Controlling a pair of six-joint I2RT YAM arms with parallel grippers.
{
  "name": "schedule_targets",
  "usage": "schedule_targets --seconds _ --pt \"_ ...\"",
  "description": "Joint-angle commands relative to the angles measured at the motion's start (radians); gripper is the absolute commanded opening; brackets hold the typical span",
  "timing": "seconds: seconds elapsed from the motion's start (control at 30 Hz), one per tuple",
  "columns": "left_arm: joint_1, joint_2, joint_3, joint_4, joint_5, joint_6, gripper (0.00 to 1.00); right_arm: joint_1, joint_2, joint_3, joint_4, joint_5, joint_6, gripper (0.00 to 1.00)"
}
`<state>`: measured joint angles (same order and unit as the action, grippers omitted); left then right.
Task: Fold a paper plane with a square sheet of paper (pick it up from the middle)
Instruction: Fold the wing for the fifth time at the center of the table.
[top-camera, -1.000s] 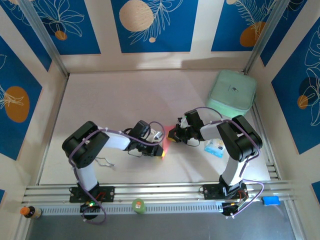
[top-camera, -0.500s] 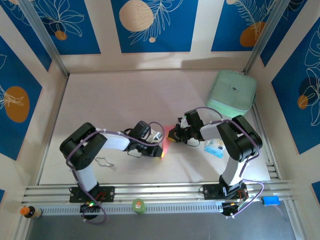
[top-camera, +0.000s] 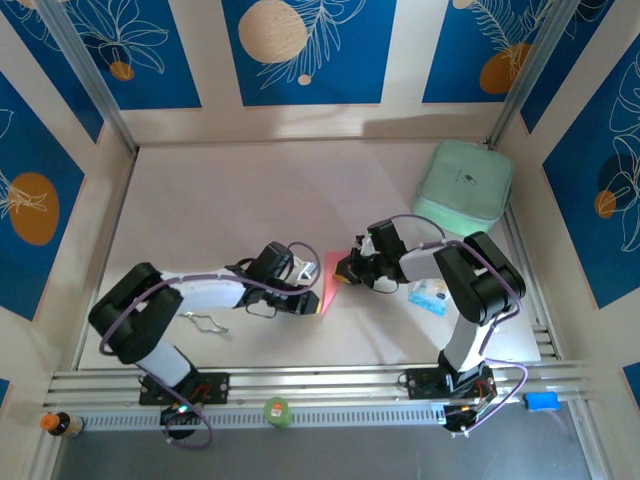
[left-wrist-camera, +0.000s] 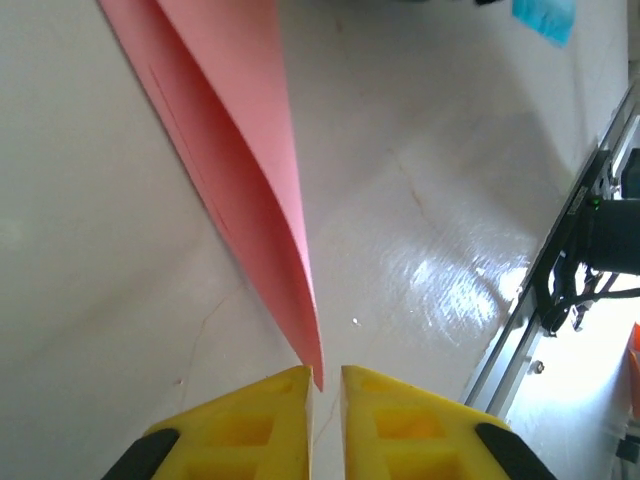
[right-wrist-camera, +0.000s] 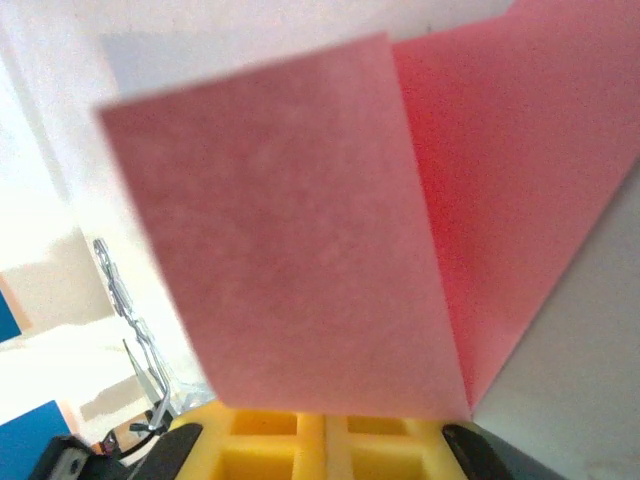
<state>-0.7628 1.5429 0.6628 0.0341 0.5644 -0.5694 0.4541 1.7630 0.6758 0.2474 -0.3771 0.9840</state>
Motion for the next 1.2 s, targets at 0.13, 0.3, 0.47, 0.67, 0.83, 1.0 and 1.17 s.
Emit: schedule_targets --seconds 0.13,0.3,0.47,0.67,0.83,1.0,1.17 --pt "0.002 -0.089 0.003 -0.042 -0.101 0.000 0.17 0.024 0.015 -0.073 -0.123 0.163 0.081 0.01" --pt "0.003 -0.052 0.057 -0.007 -0.040 -0.017 0.13 0.029 -0.008 -0.091 -0.112 0.180 0.116 0.01" --pt "0.003 0.056 0.139 0.031 0.036 -0.039 0.09 0.032 -0.026 -0.099 -0.112 0.192 0.131 0.01" --pt "-0.009 0.172 0.218 0.059 0.076 -0.066 0.08 0.032 -0.028 -0.100 -0.114 0.192 0.133 0.01" --pt "-0.015 0.241 0.247 0.055 0.074 -0.078 0.07 0.032 -0.028 -0.097 -0.115 0.189 0.130 0.01" --pt "-0.014 0.271 0.257 0.078 0.062 -0.082 0.07 0.032 -0.026 -0.098 -0.112 0.188 0.130 0.01" --pt "-0.015 0.296 0.270 0.086 0.060 -0.075 0.08 0.032 -0.026 -0.100 -0.112 0.187 0.130 0.01"
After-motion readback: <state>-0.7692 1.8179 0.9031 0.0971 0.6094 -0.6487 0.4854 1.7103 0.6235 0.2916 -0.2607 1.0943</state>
